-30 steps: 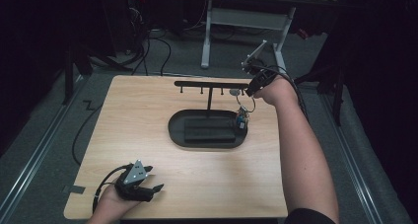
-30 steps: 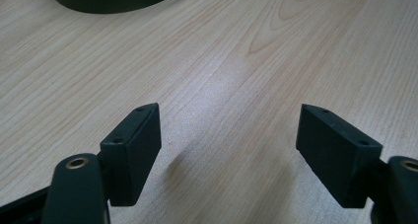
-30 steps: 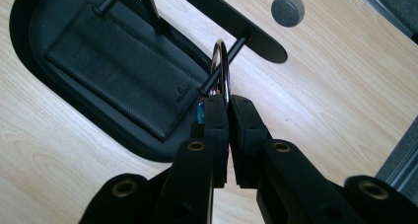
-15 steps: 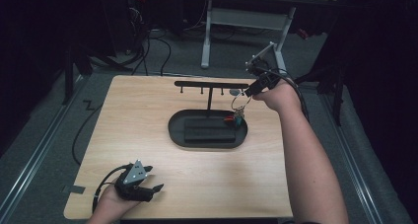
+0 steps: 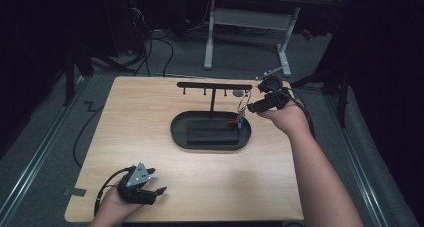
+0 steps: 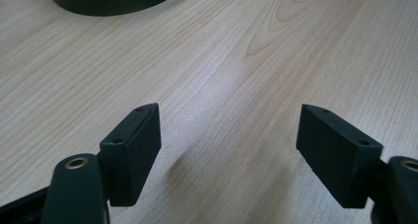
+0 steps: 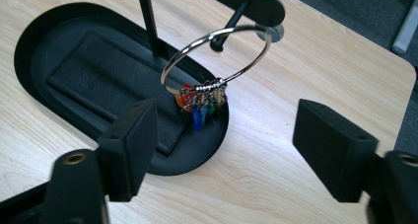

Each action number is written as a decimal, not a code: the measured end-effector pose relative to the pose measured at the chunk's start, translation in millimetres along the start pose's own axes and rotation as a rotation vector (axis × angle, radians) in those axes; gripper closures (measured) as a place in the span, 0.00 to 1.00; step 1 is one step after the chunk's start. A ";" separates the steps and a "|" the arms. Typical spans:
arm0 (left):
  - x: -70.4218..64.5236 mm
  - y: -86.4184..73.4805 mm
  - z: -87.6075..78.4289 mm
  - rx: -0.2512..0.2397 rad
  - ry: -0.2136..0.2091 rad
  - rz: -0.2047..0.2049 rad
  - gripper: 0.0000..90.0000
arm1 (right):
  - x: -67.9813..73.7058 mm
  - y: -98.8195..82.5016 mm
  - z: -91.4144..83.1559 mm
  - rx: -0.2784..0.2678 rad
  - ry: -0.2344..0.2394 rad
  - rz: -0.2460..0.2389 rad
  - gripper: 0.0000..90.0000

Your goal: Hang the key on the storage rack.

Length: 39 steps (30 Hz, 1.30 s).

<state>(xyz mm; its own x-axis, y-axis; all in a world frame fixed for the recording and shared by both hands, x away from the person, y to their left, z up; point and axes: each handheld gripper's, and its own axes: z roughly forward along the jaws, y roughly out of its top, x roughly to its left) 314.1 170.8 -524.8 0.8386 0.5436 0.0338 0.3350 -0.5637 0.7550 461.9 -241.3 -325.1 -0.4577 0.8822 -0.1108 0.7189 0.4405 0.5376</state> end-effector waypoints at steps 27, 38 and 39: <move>1.0 -1.4 1.3 -0.002 -0.017 -0.019 0.29 | 16.4 -103.5 11.0 -0.244 0.012 0.094 0.18; -0.5 -1.7 2.0 -0.010 -0.023 -0.023 0.29 | 42.7 -177.3 28.2 -0.368 0.087 0.133 0.18; -0.8 -1.7 2.1 -0.010 -0.025 -0.024 0.29 | 44.8 -186.6 30.2 -0.379 0.096 0.149 0.18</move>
<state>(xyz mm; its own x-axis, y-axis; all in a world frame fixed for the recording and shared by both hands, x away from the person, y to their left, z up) 313.7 170.1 -527.5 0.8408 0.5413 -0.0006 0.3511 -0.5446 0.7617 323.0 -279.0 -455.7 -0.4228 0.9042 0.0607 0.5462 0.2008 0.8132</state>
